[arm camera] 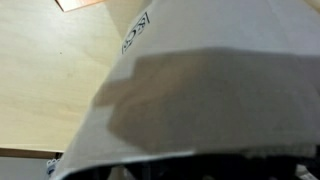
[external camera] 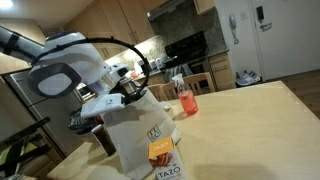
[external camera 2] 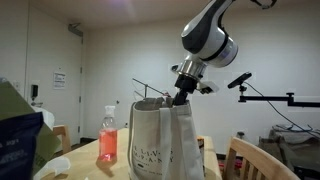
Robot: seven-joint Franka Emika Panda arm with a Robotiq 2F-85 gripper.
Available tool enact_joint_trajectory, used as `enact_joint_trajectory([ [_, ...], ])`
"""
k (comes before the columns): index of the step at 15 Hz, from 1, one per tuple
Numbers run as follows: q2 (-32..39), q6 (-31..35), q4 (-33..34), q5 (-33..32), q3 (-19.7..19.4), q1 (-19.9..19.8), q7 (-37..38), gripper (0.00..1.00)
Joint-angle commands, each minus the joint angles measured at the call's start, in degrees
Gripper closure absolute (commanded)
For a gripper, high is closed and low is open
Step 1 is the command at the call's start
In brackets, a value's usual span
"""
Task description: Unpack the objects from the carrier bag to the table
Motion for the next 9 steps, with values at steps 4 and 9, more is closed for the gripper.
enact_joint_trajectory([
  [4, -3.61, 3.49, -0.66, -18.60, 12.48, -12.07, 13.95, 0.00],
  [9, -5.92, 1.86, 0.58, -36.64, 27.04, -26.34, 30.15, 0.00],
])
